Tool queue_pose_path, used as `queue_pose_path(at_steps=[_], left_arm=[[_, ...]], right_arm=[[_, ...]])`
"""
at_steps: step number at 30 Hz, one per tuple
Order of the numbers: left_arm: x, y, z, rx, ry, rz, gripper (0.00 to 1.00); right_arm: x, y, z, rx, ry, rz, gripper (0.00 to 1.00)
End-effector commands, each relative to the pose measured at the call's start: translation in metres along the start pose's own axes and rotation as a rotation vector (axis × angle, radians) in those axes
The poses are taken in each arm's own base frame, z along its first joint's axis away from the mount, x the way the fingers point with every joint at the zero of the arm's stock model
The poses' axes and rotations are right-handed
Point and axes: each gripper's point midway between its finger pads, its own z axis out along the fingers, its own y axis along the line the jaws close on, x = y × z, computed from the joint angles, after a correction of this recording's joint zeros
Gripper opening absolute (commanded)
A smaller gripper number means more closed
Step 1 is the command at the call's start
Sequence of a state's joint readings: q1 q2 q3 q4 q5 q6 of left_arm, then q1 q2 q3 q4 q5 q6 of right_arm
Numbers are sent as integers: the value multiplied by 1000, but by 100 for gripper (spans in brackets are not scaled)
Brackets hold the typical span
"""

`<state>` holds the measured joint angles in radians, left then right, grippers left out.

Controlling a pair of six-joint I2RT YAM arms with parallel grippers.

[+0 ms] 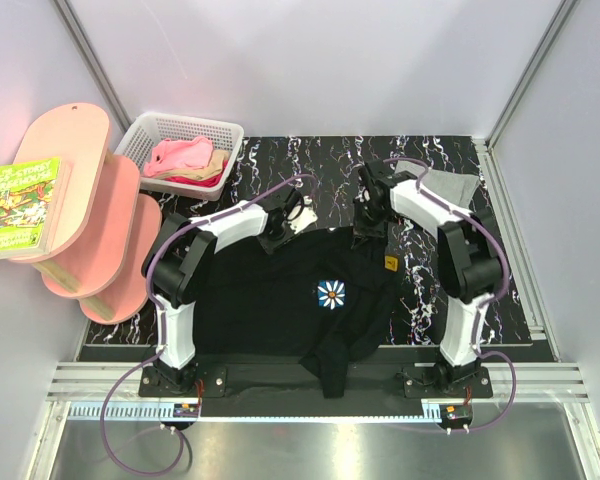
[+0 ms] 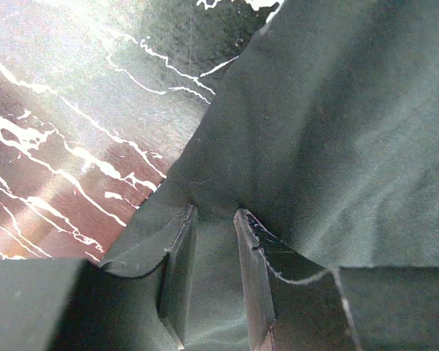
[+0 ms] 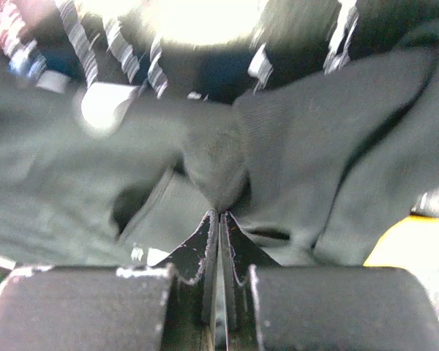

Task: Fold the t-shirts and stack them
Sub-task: Fold the tshirt

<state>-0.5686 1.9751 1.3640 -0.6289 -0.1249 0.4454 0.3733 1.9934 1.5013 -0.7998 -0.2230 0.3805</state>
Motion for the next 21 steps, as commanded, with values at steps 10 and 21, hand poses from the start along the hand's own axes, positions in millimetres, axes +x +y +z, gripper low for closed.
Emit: queue_pose_path(at_steps=[10, 21], left_arm=[[3, 1, -1, -15, 8, 11, 33], [6, 0, -5, -18, 9, 20, 33]], right_arm=[[76, 48, -70, -160, -44, -61, 12], [50, 26, -44, -27, -55, -84, 24]])
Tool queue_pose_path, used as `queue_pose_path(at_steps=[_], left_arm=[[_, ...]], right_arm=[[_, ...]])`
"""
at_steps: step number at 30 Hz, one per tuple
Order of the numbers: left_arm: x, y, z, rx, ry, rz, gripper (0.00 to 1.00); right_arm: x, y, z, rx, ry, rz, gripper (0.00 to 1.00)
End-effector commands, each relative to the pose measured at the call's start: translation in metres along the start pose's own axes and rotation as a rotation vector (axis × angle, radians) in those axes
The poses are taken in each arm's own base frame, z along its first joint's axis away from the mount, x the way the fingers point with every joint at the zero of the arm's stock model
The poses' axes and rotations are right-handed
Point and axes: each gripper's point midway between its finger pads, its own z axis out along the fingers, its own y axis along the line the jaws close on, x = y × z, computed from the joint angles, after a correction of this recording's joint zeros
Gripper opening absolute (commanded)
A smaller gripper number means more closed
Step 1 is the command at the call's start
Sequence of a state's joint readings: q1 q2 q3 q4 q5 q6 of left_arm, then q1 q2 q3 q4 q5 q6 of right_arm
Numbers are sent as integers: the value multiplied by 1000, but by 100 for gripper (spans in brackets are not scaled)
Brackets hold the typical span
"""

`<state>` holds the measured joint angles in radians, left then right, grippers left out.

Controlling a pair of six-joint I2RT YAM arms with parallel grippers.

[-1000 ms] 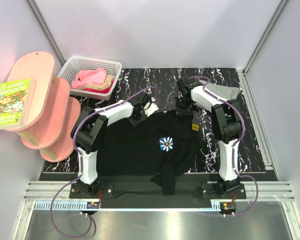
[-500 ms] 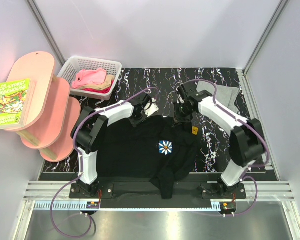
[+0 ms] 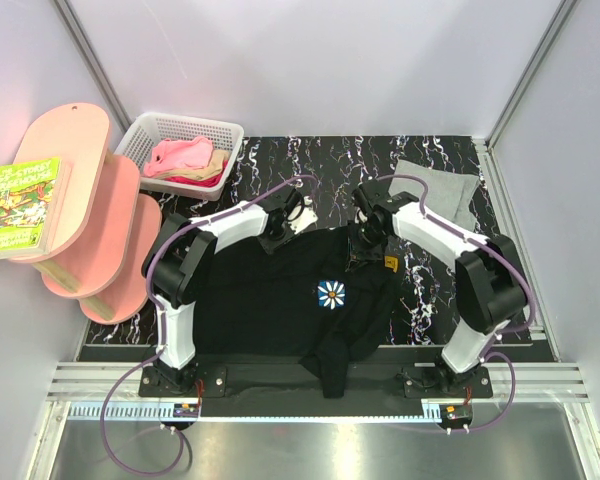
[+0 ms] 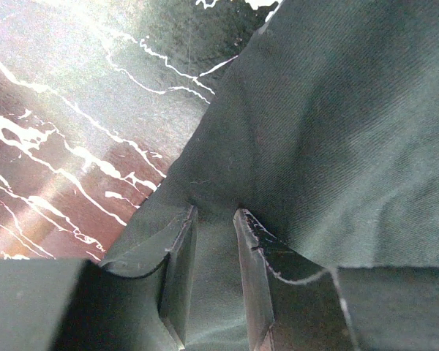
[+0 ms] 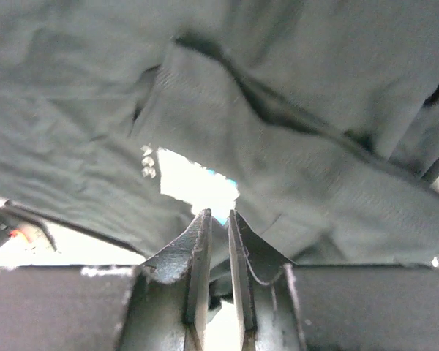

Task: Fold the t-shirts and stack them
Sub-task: Fold the tshirt

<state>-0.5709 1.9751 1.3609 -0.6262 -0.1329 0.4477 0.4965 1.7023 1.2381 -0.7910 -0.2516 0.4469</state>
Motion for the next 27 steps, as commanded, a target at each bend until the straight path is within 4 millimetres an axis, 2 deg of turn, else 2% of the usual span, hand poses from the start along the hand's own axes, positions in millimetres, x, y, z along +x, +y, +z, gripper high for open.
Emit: queue_pose_path(at_steps=[1, 3, 4, 7, 8, 10, 14, 20, 23, 27], left_arm=[[6, 0, -5, -13, 6, 17, 33], [7, 0, -6, -16, 6, 18, 33], [6, 0, -7, -18, 2, 17, 33], [5, 0, -8, -17, -2, 15, 33], [5, -1, -8, -15, -3, 15, 33], [5, -2, -9, -13, -4, 15, 33], [5, -1, -10, -19, -5, 16, 33], [4, 0, -11, -22, -12, 17, 33], [4, 1, -11, -26, -12, 15, 33], [2, 3, -11, -32, -14, 17, 33]], right_arm=[[-33, -3, -5, 42, -78, -28, 27], [-46, -11, -9, 63, -104, -27, 29], [-50, -16, -9, 68, -107, -21, 38], [-59, -31, -3, 74, -93, 0, 53], [-59, -34, 1, 76, -84, 0, 54], [-60, -39, 6, 81, -73, 14, 54], [-59, -37, 15, 53, -54, 24, 53], [-37, -41, 31, 25, 9, 55, 48], [-27, -38, 30, -2, 23, 71, 44], [-16, -26, 12, -68, 1, 82, 42]])
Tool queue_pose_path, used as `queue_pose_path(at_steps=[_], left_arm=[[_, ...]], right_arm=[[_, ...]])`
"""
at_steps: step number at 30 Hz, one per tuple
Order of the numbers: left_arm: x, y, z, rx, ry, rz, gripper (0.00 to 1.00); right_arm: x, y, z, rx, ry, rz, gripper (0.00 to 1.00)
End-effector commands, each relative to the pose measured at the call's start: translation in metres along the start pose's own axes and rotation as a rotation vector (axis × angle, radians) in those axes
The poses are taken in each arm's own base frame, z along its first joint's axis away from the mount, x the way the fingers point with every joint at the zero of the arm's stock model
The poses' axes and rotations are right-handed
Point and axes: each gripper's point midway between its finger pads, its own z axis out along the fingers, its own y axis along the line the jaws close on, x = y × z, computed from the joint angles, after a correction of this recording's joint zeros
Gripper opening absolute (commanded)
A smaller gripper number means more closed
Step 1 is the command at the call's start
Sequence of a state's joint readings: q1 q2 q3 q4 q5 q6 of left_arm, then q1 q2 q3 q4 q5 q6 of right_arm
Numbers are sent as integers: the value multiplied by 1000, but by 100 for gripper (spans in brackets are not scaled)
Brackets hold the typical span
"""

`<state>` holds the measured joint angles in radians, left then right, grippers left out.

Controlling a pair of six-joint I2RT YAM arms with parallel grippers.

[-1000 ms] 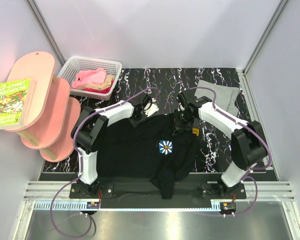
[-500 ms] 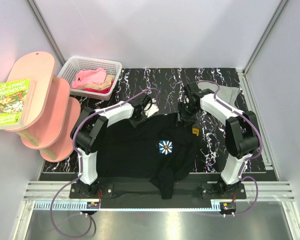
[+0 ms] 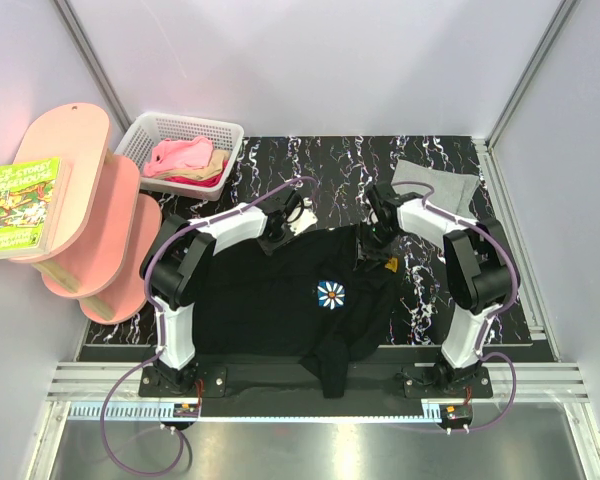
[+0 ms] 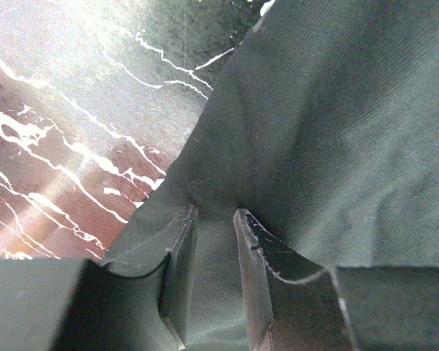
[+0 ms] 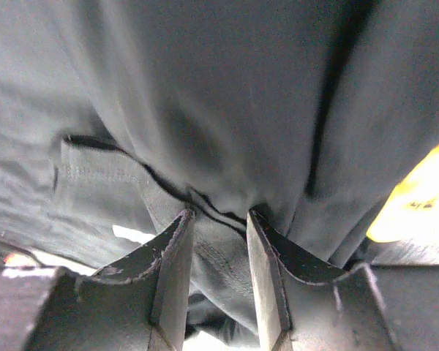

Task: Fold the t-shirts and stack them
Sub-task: Fold the tshirt

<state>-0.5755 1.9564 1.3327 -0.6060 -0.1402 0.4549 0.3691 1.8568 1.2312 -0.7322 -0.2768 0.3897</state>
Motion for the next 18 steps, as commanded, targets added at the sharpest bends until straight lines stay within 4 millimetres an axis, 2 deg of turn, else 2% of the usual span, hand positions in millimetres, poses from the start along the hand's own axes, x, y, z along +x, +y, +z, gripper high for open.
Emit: queue_pose_path(at_steps=[1, 8, 13, 18], left_arm=[[0, 4, -10, -23, -5, 9, 33], [-3, 4, -9, -25, -7, 11, 33], [-4, 6, -9, -34, -4, 15, 33], [-4, 9, -11, -49, -7, 25, 33]], right_arm=[[9, 26, -29, -127, -48, 1, 42], [31, 52, -62, -225, -88, -21, 40], [55, 68, -68, -274, -56, -33, 40], [79, 64, -65, -292, -18, -15, 40]])
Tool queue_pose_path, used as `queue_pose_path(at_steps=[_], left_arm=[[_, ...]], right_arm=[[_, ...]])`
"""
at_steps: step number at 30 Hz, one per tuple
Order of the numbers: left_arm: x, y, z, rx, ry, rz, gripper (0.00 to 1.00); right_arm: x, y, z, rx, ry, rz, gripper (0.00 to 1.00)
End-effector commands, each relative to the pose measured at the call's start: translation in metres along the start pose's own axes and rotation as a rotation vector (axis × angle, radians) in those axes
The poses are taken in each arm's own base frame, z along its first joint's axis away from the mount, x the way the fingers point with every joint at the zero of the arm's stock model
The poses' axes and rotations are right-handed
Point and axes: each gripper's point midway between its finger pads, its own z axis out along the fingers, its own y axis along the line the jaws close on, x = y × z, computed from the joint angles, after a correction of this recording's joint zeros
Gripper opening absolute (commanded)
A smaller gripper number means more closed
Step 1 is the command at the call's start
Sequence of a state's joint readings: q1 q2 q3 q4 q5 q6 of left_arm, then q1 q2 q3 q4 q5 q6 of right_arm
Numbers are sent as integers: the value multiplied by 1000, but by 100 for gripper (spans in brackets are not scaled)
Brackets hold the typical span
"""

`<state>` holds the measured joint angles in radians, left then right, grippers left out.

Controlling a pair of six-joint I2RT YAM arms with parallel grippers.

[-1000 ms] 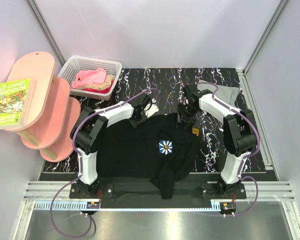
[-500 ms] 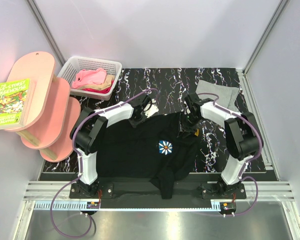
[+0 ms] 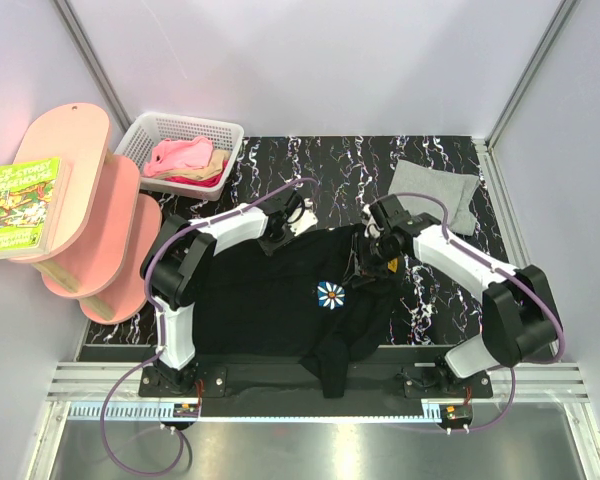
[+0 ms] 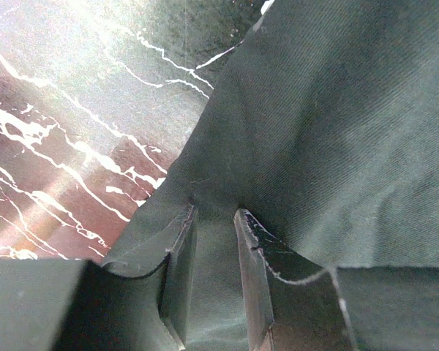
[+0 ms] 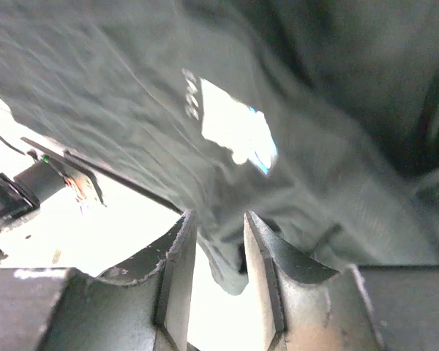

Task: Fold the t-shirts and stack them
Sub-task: Fold the tshirt

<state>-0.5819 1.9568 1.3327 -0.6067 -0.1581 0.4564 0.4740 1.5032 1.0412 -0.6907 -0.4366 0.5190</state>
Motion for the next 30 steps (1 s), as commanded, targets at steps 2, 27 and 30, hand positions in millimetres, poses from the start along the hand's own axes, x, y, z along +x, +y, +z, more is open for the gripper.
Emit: queue_pose_path(at_steps=[2, 27, 30], left_arm=[[-5, 10, -11, -43, -15, 19, 33], [5, 8, -14, -55, -16, 24, 32], [5, 9, -13, -57, -13, 24, 32]], right_arm=[[21, 4, -7, -49, 16, 30, 40], [-53, -70, 45, 268, -17, -2, 36], [-47, -61, 44, 215, -10, 14, 35]])
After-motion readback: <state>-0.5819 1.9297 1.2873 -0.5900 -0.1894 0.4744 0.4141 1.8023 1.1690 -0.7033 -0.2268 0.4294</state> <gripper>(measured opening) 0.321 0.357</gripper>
